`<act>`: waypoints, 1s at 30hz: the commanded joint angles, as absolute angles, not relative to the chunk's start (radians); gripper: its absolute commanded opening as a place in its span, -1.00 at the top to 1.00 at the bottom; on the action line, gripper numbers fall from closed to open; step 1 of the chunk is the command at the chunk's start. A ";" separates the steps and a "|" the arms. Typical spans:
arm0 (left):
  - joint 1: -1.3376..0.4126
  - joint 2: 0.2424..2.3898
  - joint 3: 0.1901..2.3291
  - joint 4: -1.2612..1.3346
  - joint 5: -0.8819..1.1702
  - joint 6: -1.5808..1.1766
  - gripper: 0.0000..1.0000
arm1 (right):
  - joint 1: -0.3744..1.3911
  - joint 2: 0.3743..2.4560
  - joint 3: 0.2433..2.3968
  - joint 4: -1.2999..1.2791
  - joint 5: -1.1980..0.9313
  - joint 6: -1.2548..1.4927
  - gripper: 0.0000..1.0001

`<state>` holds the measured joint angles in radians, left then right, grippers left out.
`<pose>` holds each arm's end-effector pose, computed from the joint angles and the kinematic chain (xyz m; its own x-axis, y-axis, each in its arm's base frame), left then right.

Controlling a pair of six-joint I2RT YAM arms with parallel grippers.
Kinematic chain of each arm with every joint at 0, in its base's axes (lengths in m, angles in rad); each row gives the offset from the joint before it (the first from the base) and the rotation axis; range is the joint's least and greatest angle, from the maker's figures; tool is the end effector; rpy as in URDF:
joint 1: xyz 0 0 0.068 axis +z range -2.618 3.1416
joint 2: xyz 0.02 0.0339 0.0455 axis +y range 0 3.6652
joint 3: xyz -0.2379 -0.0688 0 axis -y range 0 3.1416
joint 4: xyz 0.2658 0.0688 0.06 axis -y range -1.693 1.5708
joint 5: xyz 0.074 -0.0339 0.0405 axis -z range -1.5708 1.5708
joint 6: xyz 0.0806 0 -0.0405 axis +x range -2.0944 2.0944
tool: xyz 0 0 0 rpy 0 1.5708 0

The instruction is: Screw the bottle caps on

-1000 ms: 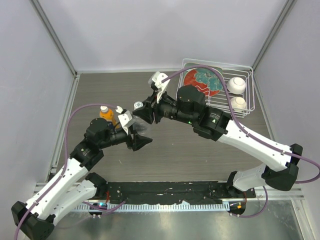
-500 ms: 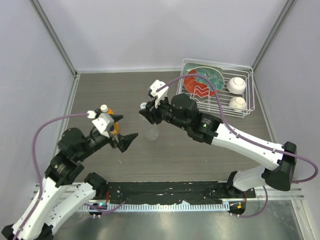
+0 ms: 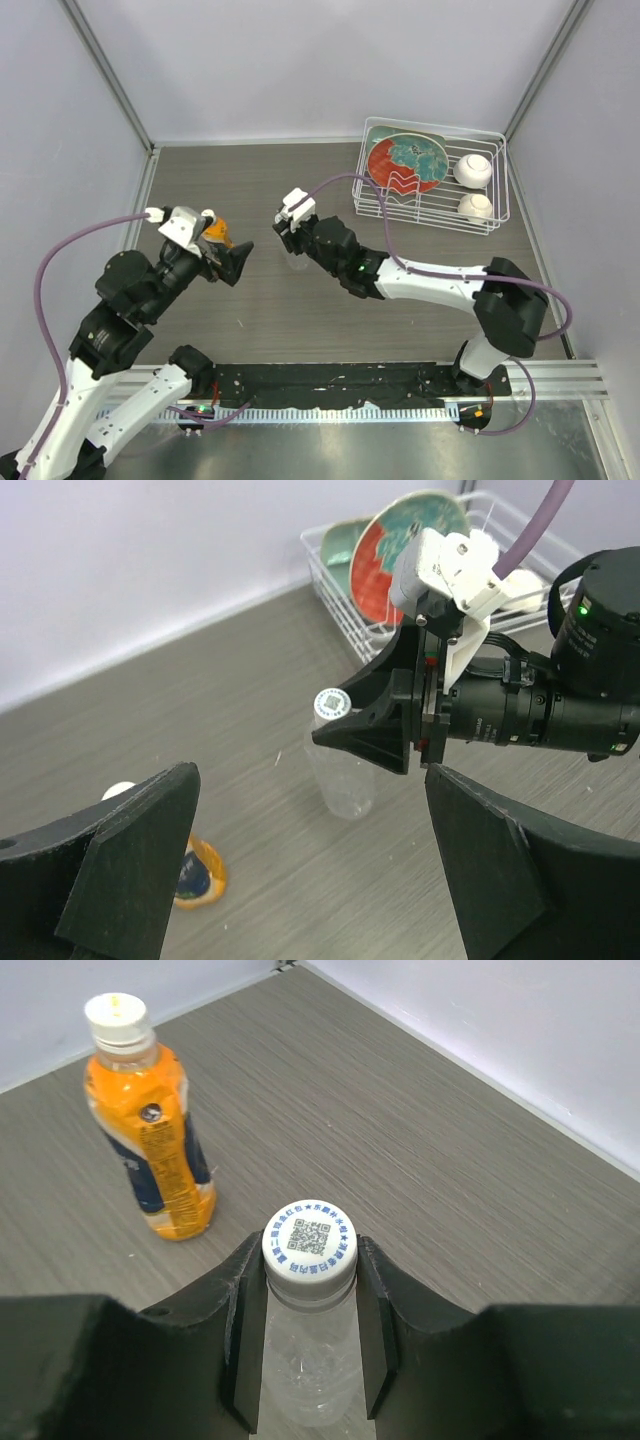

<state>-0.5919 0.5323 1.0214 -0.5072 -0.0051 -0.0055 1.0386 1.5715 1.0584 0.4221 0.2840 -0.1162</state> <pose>0.1463 -0.0979 0.4093 -0.0181 0.0055 -0.9998 0.5536 0.8328 -0.0054 0.2386 0.3607 0.2594 0.0337 -0.1621 -0.9862 -0.6863 0.7136 -0.1408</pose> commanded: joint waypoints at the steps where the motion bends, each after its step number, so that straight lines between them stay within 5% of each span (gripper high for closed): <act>1: -0.595 0.587 1.051 -0.563 -0.077 -0.057 -0.99 | 1.043 1.632 1.075 0.675 0.388 -0.101 0.82; 22: -0.595 0.656 1.095 -0.543 -0.130 -0.113 -0.99 | 1.014 1.729 1.072 0.578 0.396 0.029 0.66; 27: -0.595 0.676 1.115 -0.552 -0.140 -0.115 -0.99 | 1.011 1.736 1.075 0.555 0.391 0.049 0.42; 30: -0.595 0.681 1.120 -0.561 -0.147 -0.109 -1.00 | 1.011 1.733 1.078 0.549 0.394 0.060 0.12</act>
